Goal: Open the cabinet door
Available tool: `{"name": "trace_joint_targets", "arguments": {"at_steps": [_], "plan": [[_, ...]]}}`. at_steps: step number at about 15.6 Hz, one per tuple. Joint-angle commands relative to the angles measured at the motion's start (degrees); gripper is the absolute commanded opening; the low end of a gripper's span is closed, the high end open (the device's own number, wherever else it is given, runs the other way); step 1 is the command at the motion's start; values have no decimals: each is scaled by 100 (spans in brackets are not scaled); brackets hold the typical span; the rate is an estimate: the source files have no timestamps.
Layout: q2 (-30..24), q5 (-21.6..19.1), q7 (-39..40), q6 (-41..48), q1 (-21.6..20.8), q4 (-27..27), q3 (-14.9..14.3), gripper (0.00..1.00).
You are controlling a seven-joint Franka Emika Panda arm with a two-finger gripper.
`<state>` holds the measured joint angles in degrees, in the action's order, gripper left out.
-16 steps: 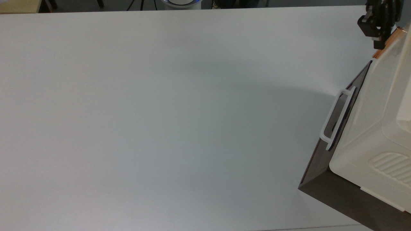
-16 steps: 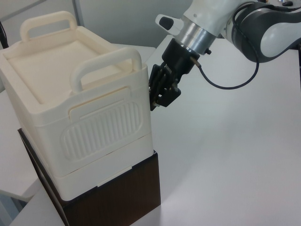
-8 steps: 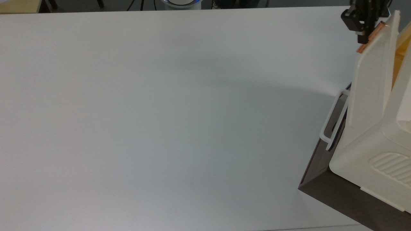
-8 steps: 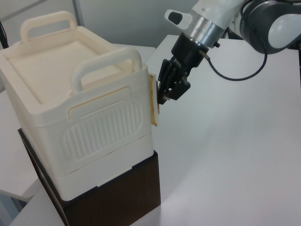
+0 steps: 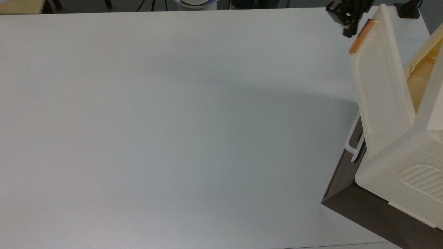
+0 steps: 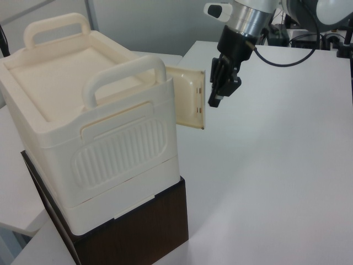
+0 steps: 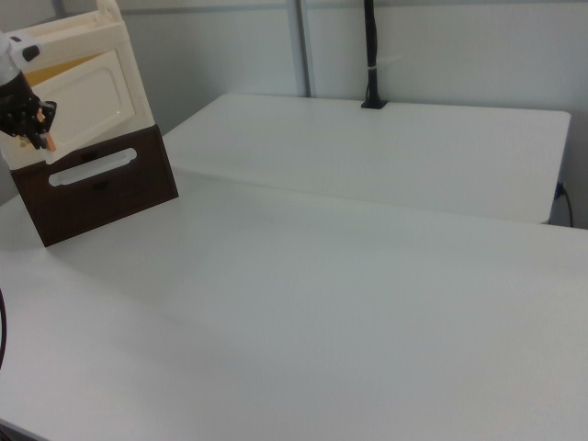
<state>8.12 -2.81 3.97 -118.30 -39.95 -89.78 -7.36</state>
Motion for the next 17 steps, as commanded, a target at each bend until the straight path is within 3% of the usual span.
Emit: {"name": "trace_joint_targets", "arguments": {"at_steps": [1, 3, 5, 9, 10, 11, 17], "plan": [[-205, -9, -81, 289, 391, -304, 15, 42], [-258, -9, -55, 517, 645, -286, 15, 46], [-302, 0, -63, 841, 865, -251, 15, 65], [-372, 140, -89, 1773, 1261, -242, -2, 83], [-381, 149, -98, 1958, 1349, -233, -2, 96], [-425, 149, -107, 2151, 1437, -233, -2, 100], [-688, 210, -98, 2996, 2289, -198, -37, 100]]}}
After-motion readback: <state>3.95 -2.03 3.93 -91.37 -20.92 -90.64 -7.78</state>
